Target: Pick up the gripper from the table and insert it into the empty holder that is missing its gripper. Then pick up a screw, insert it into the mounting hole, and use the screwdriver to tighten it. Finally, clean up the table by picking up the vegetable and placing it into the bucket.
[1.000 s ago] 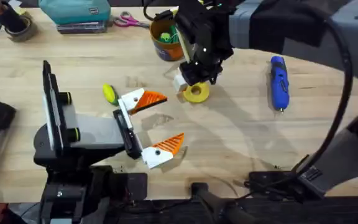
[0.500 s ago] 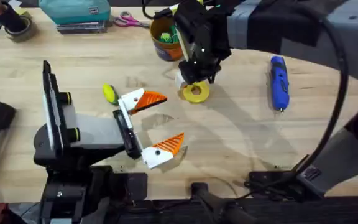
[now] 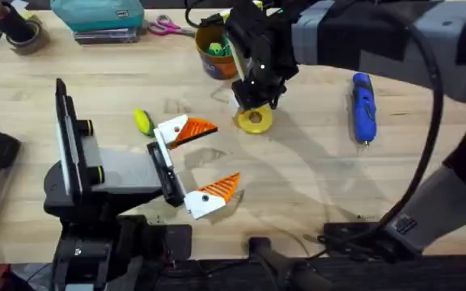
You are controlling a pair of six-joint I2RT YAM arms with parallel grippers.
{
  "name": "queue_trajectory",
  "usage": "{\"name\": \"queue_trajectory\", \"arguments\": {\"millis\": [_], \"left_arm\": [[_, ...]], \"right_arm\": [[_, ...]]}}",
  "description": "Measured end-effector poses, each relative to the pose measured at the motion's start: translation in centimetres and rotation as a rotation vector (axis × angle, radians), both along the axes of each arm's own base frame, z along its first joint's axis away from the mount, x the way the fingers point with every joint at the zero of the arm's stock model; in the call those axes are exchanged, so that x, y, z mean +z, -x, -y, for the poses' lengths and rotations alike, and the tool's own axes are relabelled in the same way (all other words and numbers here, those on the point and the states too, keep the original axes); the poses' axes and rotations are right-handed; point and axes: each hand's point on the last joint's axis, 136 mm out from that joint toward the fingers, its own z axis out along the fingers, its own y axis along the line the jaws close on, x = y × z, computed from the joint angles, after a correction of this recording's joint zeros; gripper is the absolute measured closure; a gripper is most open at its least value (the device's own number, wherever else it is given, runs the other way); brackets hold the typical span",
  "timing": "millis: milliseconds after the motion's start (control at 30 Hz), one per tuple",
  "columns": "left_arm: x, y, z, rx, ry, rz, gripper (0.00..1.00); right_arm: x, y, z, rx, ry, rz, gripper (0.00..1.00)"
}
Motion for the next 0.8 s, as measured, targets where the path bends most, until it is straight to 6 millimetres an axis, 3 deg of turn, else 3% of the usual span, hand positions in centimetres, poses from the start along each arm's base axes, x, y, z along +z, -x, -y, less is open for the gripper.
{"name": "queue_trajectory", "arguments": {"millis": [433, 667, 800], "left_arm": [[0.0, 0.0, 0.0, 0.0, 0.0, 0.0, 0.015], [0.0, 0.0, 0.0, 0.0, 0.0, 0.0, 0.015], [0.0, 0.0, 0.0, 0.0, 0.0, 0.0, 0.015]], "right_arm": [[0.0, 0.0, 0.0, 0.001, 0.0, 0.0, 0.793], [-0.01, 0.0, 0.03, 0.007, 0.003, 0.001, 0.989], [-0.01, -0.01, 0.05, 0.011, 0.005, 0.002, 0.993]]}}
